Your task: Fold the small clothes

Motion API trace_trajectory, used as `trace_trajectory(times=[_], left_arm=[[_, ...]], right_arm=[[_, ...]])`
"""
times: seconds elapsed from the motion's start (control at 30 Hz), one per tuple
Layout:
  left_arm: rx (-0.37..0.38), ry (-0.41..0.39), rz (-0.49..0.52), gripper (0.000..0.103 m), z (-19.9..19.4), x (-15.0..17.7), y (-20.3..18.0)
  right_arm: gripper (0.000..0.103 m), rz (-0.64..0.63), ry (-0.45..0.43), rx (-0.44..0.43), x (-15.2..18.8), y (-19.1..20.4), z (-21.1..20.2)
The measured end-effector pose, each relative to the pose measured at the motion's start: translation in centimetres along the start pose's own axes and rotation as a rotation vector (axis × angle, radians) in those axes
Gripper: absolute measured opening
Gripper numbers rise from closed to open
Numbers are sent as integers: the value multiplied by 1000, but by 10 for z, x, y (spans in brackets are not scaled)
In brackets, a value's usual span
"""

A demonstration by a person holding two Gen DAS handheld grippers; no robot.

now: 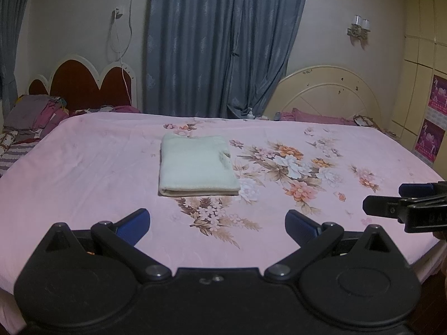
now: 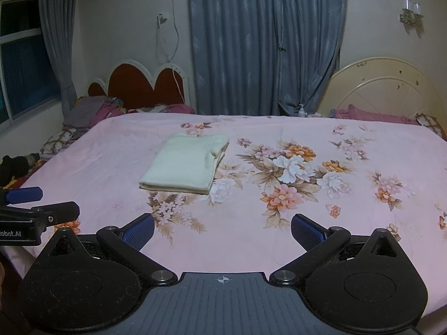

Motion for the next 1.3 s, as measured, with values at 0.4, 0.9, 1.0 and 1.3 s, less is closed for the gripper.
trace_trajectory(times=[0.4,0.9,1.0,1.3], left_arm=[[3,-2,13,103,0,-3,4],[10,-8,22,102,0,-4,7],[14,-11,24,103,0,-5,10],[20,-6,38,102,0,-2,9]], right_arm=[[103,0,3,-4,0,-1,1],[103,7,7,-17,2,3,3],[103,3,9,-21,3,7,4],[103,-1,11,-23,4,10,4]])
Point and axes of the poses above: each gripper's, at about its wrist camera, not at the fingertips, and z roughly the way its jaws point, y to its left, x to its underside, the point moved 6 cm from there along z, roughly the way its jaws point, and after that the axes turned 10 degrees about -z, right-handed, at the moved point
